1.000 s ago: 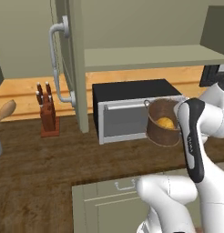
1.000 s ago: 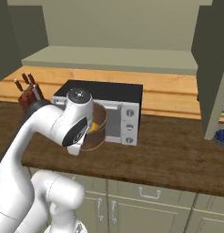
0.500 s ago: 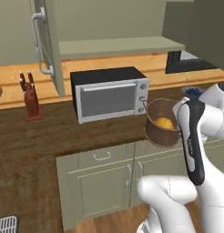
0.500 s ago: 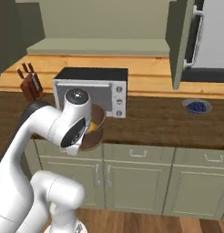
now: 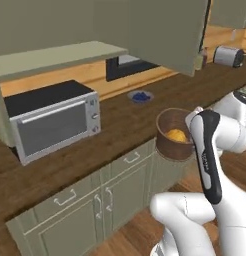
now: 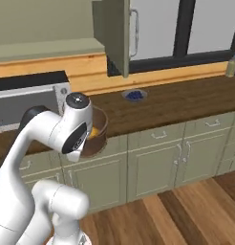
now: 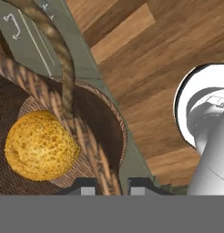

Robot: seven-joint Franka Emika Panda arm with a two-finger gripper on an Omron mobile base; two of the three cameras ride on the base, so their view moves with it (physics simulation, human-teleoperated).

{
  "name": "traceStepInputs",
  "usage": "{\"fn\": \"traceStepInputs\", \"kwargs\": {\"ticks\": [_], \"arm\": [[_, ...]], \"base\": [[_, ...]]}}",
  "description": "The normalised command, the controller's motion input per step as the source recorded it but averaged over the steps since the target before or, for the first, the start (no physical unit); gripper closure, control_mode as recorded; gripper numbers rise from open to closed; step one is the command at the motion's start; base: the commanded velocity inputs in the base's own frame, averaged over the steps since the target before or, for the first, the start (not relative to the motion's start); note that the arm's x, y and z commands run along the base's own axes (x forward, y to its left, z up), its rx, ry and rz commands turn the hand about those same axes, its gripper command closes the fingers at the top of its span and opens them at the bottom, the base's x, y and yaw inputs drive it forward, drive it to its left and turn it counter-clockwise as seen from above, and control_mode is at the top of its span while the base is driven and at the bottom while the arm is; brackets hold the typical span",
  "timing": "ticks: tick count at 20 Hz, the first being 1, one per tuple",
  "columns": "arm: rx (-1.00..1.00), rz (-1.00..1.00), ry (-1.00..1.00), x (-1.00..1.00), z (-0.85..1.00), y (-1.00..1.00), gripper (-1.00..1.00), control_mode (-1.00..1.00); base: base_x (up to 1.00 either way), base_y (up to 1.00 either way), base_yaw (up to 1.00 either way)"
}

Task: Open the cabinet, pick up the bread from the cabinet and place it in the basket. Then move the basket to the dining counter.

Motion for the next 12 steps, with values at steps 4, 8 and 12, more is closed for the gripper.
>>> {"fn": "traceStepInputs", "kwargs": {"ticks": [4, 8, 12], "arm": [[0.00, 0.00, 0.00, 0.00, 0.00, 0.00, 1.00, 1.00], [0.00, 0.00, 0.00, 0.00, 0.00, 0.00, 1.00, 1.00], [0.00, 0.00, 0.00, 0.00, 0.00, 0.00, 1.00, 1.00]], "base": [[0.01, 0.30, -0.86], [0.03, 0.27, -0.86], [0.04, 0.19, -0.87]]}}
